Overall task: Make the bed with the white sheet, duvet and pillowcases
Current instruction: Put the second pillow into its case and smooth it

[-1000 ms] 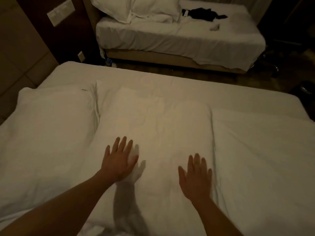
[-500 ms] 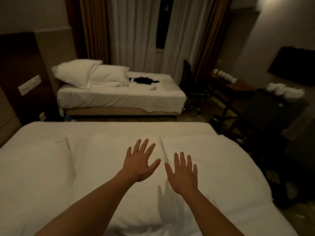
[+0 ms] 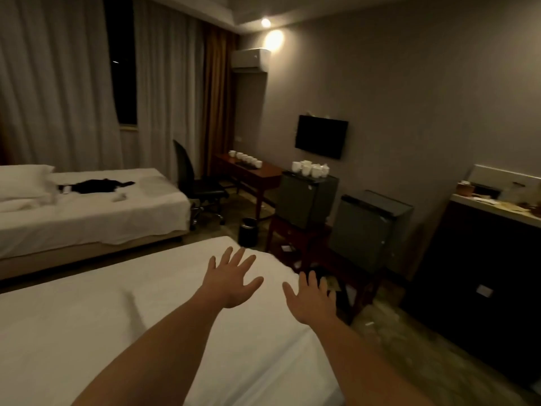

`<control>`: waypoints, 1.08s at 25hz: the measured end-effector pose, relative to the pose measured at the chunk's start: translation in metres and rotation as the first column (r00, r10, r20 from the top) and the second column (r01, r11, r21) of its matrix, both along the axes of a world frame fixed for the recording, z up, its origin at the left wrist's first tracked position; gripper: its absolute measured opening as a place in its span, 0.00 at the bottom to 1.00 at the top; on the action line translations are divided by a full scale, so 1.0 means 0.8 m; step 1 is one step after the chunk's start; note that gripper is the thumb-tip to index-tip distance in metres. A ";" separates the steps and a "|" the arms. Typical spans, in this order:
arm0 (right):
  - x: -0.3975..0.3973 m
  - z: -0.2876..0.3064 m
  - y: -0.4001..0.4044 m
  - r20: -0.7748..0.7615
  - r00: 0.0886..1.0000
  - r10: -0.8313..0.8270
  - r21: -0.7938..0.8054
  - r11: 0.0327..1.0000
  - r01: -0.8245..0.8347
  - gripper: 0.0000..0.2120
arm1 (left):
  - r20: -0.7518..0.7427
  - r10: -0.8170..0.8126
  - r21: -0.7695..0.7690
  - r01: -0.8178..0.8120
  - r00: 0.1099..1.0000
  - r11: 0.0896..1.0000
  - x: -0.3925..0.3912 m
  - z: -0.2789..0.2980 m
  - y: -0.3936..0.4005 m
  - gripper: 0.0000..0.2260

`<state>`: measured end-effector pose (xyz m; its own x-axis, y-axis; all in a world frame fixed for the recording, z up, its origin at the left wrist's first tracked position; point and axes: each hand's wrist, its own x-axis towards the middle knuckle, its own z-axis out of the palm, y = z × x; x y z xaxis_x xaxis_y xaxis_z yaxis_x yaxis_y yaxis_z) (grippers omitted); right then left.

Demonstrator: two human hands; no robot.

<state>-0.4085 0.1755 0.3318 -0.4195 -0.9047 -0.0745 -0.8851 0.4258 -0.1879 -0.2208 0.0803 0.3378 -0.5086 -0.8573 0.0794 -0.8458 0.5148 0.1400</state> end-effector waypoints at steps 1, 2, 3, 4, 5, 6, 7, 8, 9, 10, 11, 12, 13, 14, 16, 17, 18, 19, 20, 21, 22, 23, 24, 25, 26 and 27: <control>-0.029 0.001 0.000 -0.011 1.000 -0.019 0.008 1.000 0.019 0.36 | 0.000 -0.015 -0.003 0.015 1.000 1.000 -0.033 -0.003 -0.007 0.33; -0.057 0.002 -0.002 -0.017 0.999 -0.034 0.017 0.999 0.034 0.36 | 0.001 -0.027 0.000 0.027 1.000 1.000 -0.065 -0.006 -0.015 0.33; -0.080 -0.001 -0.006 -0.014 0.999 -0.049 0.025 0.998 0.049 0.36 | 0.005 -0.039 0.007 0.038 0.999 0.999 -0.090 -0.011 -0.024 0.33; -0.104 -0.005 -0.012 -0.006 0.998 -0.066 0.031 0.997 0.066 0.36 | 0.008 -0.049 0.019 0.049 0.999 0.999 -0.117 -0.017 -0.036 0.33; -0.122 -0.011 -0.021 0.004 0.997 -0.079 0.040 0.996 0.079 0.36 | 0.013 -0.055 0.032 0.055 0.998 0.998 -0.138 -0.024 -0.047 0.33; -0.136 -0.017 -0.031 0.012 0.996 -0.088 0.052 0.995 0.087 0.36 | 0.018 -0.062 0.042 0.061 0.998 0.997 -0.154 -0.030 -0.058 0.34; -0.150 -0.025 -0.044 0.021 0.996 -0.092 0.067 0.994 0.091 0.36 | 0.024 -0.069 0.049 0.068 0.997 0.996 -0.170 -0.036 -0.071 0.36; -0.162 -0.033 -0.060 0.027 0.995 -0.093 0.081 0.993 0.091 0.36 | 0.029 -0.074 0.052 0.072 0.997 0.996 -0.182 -0.042 -0.087 0.37; -0.173 -0.042 -0.081 0.035 0.995 -0.093 0.093 0.992 0.090 0.36 | 0.041 -0.082 0.062 0.079 0.996 0.995 -0.195 -0.048 -0.108 0.38; -0.183 -0.048 -0.100 0.041 0.995 -0.094 0.104 0.991 0.089 0.36 | 0.056 -0.090 0.073 0.085 0.994 0.994 -0.205 -0.054 -0.128 0.40; -0.192 -0.053 -0.120 0.042 0.995 -0.096 0.107 0.990 0.091 0.36 | 0.069 -0.098 0.075 0.092 0.993 0.993 -0.214 -0.059 -0.151 0.42; -0.201 -0.057 -0.142 0.047 0.994 -0.099 0.109 0.990 0.094 0.36 | 0.086 -0.105 0.075 0.099 0.991 0.992 -0.222 -0.063 -0.177 0.42; -0.209 -0.063 -0.161 0.060 0.992 -0.107 0.111 0.989 0.100 0.36 | 0.108 -0.113 0.076 0.105 0.988 0.992 -0.231 -0.066 -0.201 0.40; -0.218 -0.068 -0.178 0.076 0.990 -0.116 0.113 0.988 0.107 0.36 | 0.125 -0.122 0.086 0.112 0.985 0.990 -0.243 -0.068 -0.227 0.36; -0.234 -0.074 -0.203 0.091 0.988 -0.125 0.126 0.986 0.113 0.36 | 0.131 -0.149 0.103 0.136 0.980 0.985 -0.269 -0.073 -0.259 0.32; -0.244 -0.077 -0.215 0.102 0.986 -0.134 0.137 0.983 0.120 0.36 | 0.142 -0.173 0.114 0.158 0.975 0.981 -0.282 -0.075 -0.270 0.32; -0.252 -0.081 -0.228 0.111 0.983 -0.145 0.146 0.981 0.128 0.36 | 0.157 -0.188 0.123 0.170 0.970 0.978 -0.293 -0.077 -0.280 0.32; -0.259 -0.085 -0.244 0.122 0.981 -0.154 0.151 0.979 0.135 0.36 | 0.171 -0.192 0.129 0.172 0.966 0.977 -0.306 -0.080 -0.293 0.32; -0.264 -0.088 -0.258 0.133 0.978 -0.160 0.155 0.978 0.139 0.36 | 0.181 -0.190 0.135 0.167 0.965 0.977 -0.315 -0.083 -0.304 0.32; -0.269 -0.092 -0.270 0.144 0.976 -0.162 0.162 0.977 0.138 0.36 | 0.188 -0.187 0.146 0.161 0.964 0.976 -0.324 -0.087 -0.314 0.32; -0.279 -0.099 -0.285 0.153 0.975 -0.160 0.172 0.976 0.134 0.36 | 0.191 -0.187 0.153 0.159 0.964 0.975 -0.335 -0.093 -0.325 0.32; -0.289 -0.106 -0.298 0.157 0.975 -0.157 0.186 0.974 0.126 0.36 | 0.190 -0.183 0.158 0.154 0.965 0.975 -0.347 -0.100 -0.334 0.31; -0.305 -0.116 -0.313 0.161 0.976 -0.147 0.197 0.974 0.114 0.36 | 0.188 -0.174 0.165 0.144 0.967 0.976 -0.364 -0.110 -0.343 0.32; -0.320 -0.125 -0.326 0.164 0.977 -0.135 0.204 0.974 0.100 0.36 | 0.189 -0.163 0.173 0.131 0.968 0.976 -0.378 -0.118 -0.351 0.32; -0.336 -0.133 -0.340 0.168 0.978 -0.121 0.209 0.974 0.085 0.36 | 0.189 -0.149 0.181 0.114 0.971 0.977 -0.392 -0.126 -0.358 0.32; -0.354 -0.141 -0.353 0.172 0.979 -0.107 0.211 0.975 0.070 0.36 | 0.189 -0.131 0.182 0.096 0.973 0.979 -0.407 -0.133 -0.367 0.32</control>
